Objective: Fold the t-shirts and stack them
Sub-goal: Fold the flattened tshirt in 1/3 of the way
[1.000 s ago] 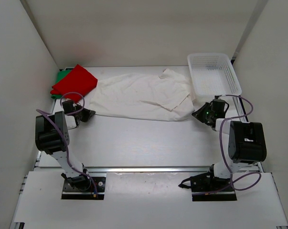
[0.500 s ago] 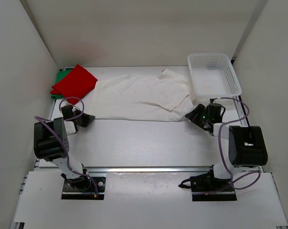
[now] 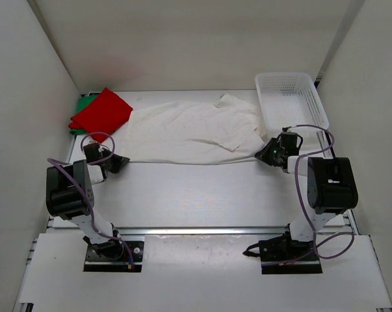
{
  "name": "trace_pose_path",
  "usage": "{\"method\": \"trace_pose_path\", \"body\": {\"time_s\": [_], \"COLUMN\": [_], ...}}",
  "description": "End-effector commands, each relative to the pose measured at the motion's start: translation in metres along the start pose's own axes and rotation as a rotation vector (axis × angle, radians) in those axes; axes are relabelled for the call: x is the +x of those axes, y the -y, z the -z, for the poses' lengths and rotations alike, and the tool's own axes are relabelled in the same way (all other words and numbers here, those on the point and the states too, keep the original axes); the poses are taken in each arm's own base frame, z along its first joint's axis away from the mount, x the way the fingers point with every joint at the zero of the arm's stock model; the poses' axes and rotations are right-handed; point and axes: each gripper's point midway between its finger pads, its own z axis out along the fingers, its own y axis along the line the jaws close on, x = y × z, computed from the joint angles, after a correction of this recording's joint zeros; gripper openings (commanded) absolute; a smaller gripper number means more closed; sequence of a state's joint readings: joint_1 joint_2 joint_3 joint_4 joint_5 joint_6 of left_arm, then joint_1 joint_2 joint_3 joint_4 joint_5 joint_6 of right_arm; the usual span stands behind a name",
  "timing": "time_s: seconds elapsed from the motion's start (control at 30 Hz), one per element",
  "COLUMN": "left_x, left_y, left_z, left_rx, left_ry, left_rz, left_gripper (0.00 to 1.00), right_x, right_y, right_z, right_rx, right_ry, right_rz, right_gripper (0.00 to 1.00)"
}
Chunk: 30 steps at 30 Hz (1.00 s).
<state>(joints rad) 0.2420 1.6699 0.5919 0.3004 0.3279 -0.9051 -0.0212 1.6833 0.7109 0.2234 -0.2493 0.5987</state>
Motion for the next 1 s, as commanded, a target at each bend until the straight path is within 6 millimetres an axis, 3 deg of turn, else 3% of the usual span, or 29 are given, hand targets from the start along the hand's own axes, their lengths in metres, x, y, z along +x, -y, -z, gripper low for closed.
{"method": "trace_pose_path", "body": {"time_s": [0.0, 0.03, 0.13, 0.2, 0.23, 0.27, 0.33, 0.4, 0.43, 0.47, 0.53, 0.6, 0.63, 0.67, 0.7, 0.73, 0.77, 0.8, 0.83, 0.87, 0.9, 0.93, 0.97], "left_x": [0.0, -0.003, 0.001, 0.012, 0.008, 0.016, 0.011, 0.025, 0.015, 0.02, 0.019, 0.033, 0.035, 0.047, 0.052, 0.057, 0.062, 0.062, 0.055, 0.055, 0.046, 0.038, 0.036], "left_y": [0.005, 0.002, 0.002, -0.003, 0.002, -0.01, -0.009, -0.026, -0.021, -0.032, -0.033, -0.048, -0.046, -0.054, -0.054, -0.056, -0.055, -0.055, -0.052, -0.049, -0.043, -0.039, -0.034], "left_z": [0.0, 0.0, 0.006, 0.018, 0.026, 0.03, 0.048, 0.064, 0.075, 0.082, 0.102, 0.112, 0.116, 0.116, 0.116, 0.116, 0.117, 0.117, 0.119, 0.121, 0.124, 0.127, 0.129], "left_rx": [0.014, 0.007, 0.024, 0.053, 0.081, 0.055, 0.063, 0.021, 0.047, 0.022, 0.039, -0.007, 0.001, -0.023, -0.013, 0.003, 0.02, 0.027, 0.023, 0.02, 0.003, -0.011, -0.015], "left_ry": [0.006, 0.015, 0.008, -0.023, -0.004, -0.019, 0.013, 0.008, 0.056, 0.054, 0.116, 0.107, 0.117, 0.097, 0.088, 0.083, 0.063, 0.063, 0.086, 0.084, 0.107, 0.126, 0.13], "left_rz": [-0.013, -0.011, 0.023, 0.076, 0.076, 0.095, 0.063, 0.058, 0.039, 0.058, 0.048, 0.035, 0.018, 0.013, 0.015, 0.026, 0.036, 0.03, 0.02, -0.011, -0.046, -0.082, -0.1], "left_gripper": [0.0, 0.0, 0.0, 0.0, 0.0, 0.0, 0.0, 0.0, 0.0, 0.0, 0.0, 0.0, 0.0, 0.0, 0.03, 0.08, 0.2, 0.32, 0.36, 0.48, 0.55, 0.56, 0.58], "right_x": [0.001, 0.002, 0.001, 0.013, 0.015, 0.023, 0.037, 0.056, 0.064, 0.075, 0.088, 0.086, 0.094, 0.085, 0.092, 0.086, 0.084, 0.081, 0.075, 0.071, 0.06, 0.046, 0.045], "right_y": [0.014, 0.016, 0.013, 0.014, 0.013, 0.012, 0.011, 0.012, 0.013, 0.017, 0.022, 0.026, 0.034, 0.034, 0.037, 0.032, 0.031, 0.023, 0.014, 0.012, 0.006, -0.003, -0.001], "right_z": [-0.001, 0.002, 0.016, 0.034, 0.038, 0.047, 0.06, 0.079, 0.084, 0.093, 0.105, 0.119, 0.123, 0.134, 0.137, 0.142, 0.145, 0.147, 0.15, 0.153, 0.16, 0.168, 0.17], "right_rx": [0.05, 0.053, 0.034, 0.013, 0.006, -0.002, -0.028, -0.048, -0.049, -0.048, -0.047, -0.055, -0.027, -0.032, -0.019, -0.02, -0.005, -0.018, -0.041, -0.042, -0.046, -0.053, -0.026], "right_ry": [-0.008, -0.007, 0.02, 0.035, 0.036, 0.039, 0.028, 0.031, 0.024, 0.02, 0.018, 0.077, 0.061, 0.116, 0.099, 0.112, 0.112, 0.104, 0.116, 0.127, 0.157, 0.188, 0.188], "right_rz": [-0.007, -0.018, -0.059, -0.102, -0.111, -0.124, -0.15, -0.187, -0.193, -0.218, -0.241, -0.246, -0.255, -0.246, -0.245, -0.209, -0.195, -0.159, -0.127, -0.109, -0.076, -0.033, -0.02], "right_gripper": [0.04, 0.0, 0.0, 0.01, 0.0, 0.0, 0.0, 0.0, 0.0, 0.0, 0.0, 0.0, 0.0, 0.0, 0.0, 0.1, 0.16, 0.36, 0.41, 0.5, 0.56, 0.57, 0.55]}}
